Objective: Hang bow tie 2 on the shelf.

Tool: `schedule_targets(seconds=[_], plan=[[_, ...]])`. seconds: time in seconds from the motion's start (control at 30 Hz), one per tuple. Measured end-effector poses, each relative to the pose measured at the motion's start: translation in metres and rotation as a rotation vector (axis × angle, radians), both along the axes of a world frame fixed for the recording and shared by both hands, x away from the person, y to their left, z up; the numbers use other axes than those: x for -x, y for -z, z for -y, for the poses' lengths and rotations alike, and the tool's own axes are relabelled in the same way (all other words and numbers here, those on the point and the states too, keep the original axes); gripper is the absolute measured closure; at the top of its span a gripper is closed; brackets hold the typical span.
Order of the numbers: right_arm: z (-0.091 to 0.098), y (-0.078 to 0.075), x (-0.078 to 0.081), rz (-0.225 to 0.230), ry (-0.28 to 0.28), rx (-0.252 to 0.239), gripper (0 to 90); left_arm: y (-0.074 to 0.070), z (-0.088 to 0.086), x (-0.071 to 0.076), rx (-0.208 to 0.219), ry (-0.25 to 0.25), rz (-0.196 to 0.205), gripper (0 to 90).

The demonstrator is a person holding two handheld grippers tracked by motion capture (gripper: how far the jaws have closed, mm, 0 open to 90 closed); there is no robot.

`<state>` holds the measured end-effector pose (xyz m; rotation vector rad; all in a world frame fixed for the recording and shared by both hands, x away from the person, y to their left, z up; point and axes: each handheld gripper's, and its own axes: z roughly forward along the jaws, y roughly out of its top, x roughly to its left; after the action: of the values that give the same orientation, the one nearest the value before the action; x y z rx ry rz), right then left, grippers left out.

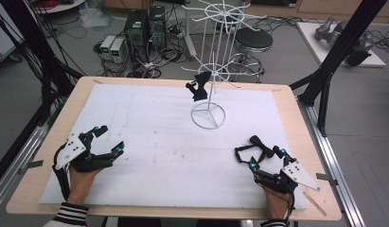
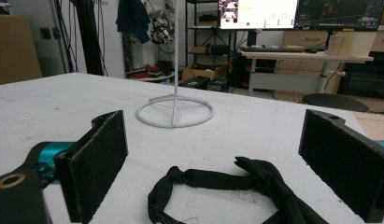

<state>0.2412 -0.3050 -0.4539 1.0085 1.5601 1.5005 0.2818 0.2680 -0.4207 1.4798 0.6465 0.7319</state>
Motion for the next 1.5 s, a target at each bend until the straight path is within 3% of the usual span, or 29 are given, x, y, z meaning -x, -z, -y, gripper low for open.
schedule_targets(seconds=[0.37, 0.5, 0.6, 0.8, 1.2, 1.5], plan=[[0.000, -0.006, -0.002, -0.012, -0.026, -0.018, 7.4, 0.003, 0.000, 0.001, -0.005, -0.012, -0.001, 16.8], [0.002, -0.016, -0.006, -0.017, -0.046, 0.012, 7.4, 0.005, 0.003, 0.002, -0.019, -0.013, -0.001, 16.8], [0.006, -0.025, -0.007, -0.040, -0.058, 0.005, 7.4, 0.005, 0.004, 0.002, -0.019, -0.014, 0.004, 16.8], [0.014, -0.038, -0.010, -0.072, -0.072, 0.057, 7.4, 0.008, 0.002, 0.004, -0.018, -0.027, 0.002, 16.8], [0.029, -0.049, -0.026, -0.210, -0.075, 0.139, 7.4, 0.016, 0.000, 0.006, -0.020, -0.033, 0.010, 16.8], [0.042, -0.059, -0.041, -0.337, -0.104, 0.241, 7.4, 0.021, -0.004, 0.008, -0.013, -0.032, 0.018, 16.8]])
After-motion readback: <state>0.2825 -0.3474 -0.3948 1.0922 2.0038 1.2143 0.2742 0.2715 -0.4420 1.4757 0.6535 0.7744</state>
